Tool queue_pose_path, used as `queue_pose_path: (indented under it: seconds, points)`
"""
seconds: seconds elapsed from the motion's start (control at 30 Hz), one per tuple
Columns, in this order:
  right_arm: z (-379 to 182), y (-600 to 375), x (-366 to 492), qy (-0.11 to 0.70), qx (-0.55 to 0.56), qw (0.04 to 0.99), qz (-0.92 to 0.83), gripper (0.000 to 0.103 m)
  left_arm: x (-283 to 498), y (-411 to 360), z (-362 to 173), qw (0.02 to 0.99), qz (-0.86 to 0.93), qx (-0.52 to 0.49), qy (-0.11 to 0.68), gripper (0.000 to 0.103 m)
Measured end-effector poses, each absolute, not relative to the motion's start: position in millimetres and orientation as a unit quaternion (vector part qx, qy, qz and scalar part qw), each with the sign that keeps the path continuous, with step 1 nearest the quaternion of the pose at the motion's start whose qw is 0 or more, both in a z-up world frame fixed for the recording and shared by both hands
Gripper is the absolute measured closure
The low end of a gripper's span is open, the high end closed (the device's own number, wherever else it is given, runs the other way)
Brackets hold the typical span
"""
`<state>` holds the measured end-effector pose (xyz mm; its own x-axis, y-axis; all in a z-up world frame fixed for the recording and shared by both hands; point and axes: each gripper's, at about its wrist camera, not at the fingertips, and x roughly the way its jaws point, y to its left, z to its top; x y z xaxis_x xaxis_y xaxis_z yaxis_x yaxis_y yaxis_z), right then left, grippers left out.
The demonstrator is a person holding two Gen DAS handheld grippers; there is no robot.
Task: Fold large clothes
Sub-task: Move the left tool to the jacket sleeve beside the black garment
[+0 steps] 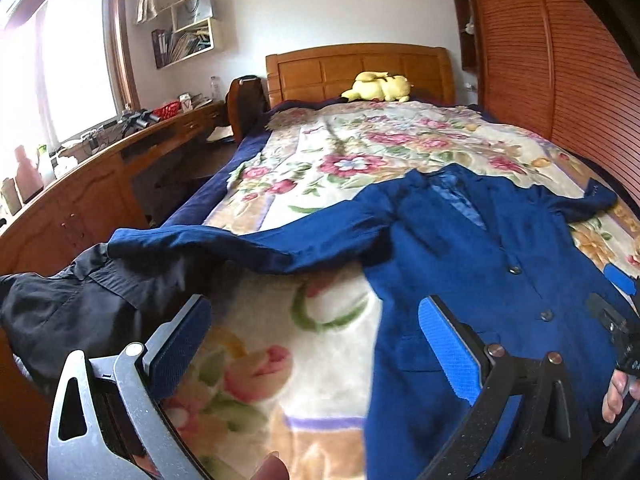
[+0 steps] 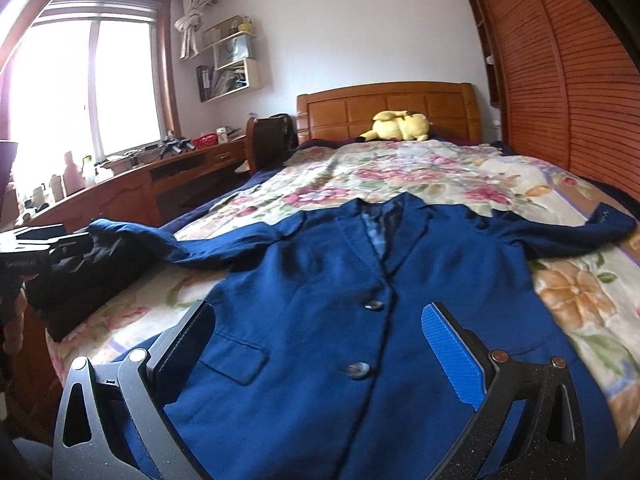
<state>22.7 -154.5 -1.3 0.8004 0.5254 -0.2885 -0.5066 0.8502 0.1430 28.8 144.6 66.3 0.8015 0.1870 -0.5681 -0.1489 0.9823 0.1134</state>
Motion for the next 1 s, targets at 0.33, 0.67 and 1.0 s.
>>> queue_pose_path:
  seconds: [0.33,0.67,1.0]
  points:
    - [5,-135,39,0.164,0.020,0.938,0.305,0.000,70,206,60,0.935,0.104,0.013,0.339,0.000]
    - [12,-122,51,0.170,-0.001,0.926,0.338,0.000,109,262,76,0.924,0.125,-0.012,0.360,0.010]
    - [18,-97,73,0.178,-0.051,0.923,0.337,0.000,139,302,81,0.914,0.148,-0.029,0.378,0.021]
